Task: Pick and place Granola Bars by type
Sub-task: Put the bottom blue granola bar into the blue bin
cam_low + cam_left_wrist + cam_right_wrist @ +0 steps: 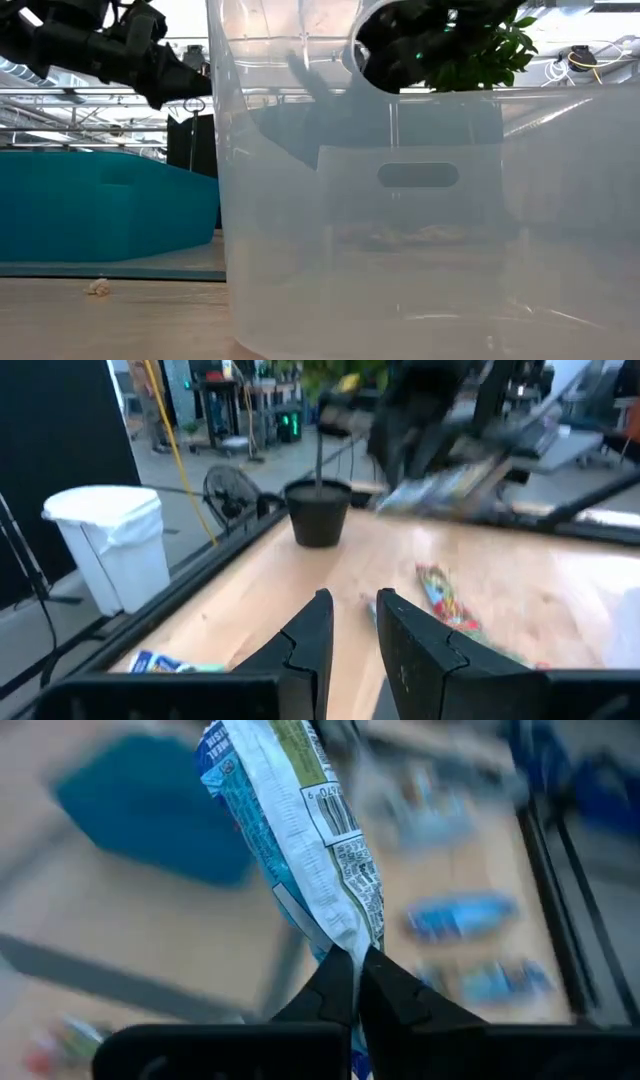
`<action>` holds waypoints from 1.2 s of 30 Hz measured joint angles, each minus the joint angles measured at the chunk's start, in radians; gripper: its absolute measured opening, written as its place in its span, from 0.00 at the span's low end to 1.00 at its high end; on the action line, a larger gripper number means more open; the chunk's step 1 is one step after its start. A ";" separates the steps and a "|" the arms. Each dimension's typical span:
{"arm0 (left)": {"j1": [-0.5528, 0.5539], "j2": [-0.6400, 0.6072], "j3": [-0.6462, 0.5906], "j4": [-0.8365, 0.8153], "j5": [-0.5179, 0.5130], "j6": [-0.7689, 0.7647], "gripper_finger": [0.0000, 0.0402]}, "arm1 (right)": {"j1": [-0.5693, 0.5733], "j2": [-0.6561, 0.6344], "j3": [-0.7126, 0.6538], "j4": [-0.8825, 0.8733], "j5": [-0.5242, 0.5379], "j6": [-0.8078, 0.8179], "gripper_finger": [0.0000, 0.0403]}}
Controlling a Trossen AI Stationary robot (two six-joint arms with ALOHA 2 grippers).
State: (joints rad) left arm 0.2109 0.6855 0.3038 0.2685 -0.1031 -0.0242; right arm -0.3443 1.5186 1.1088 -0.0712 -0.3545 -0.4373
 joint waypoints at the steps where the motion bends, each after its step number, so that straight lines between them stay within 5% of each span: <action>1: -0.003 0.024 0.000 0.016 0.010 0.015 0.21 | 0.006 -0.022 -0.030 0.055 -0.028 0.020 0.00; 9: -0.066 0.263 0.000 0.320 0.103 0.238 0.21 | 0.039 -0.105 -0.237 0.353 -0.069 0.117 0.00; 15: -0.113 0.444 0.011 0.616 0.103 0.256 0.23 | 0.060 -0.105 -0.305 0.475 -0.069 0.140 0.00; 22: -0.127 0.606 0.115 0.623 0.113 0.205 0.42 | 0.089 -0.105 -0.307 0.531 -0.071 0.145 0.00; 27: -0.153 0.706 0.201 0.616 0.130 0.347 0.56 | 0.116 -0.105 -0.307 0.531 -0.078 0.151 0.00; 36: -0.210 0.749 0.262 0.616 0.203 0.520 0.58 | 0.117 -0.105 -0.307 0.522 -0.198 0.191 0.00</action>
State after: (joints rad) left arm 0.0004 1.4342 0.5657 0.8848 0.0998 0.4962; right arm -0.2268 1.4139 0.8021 0.4510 -0.5526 -0.2466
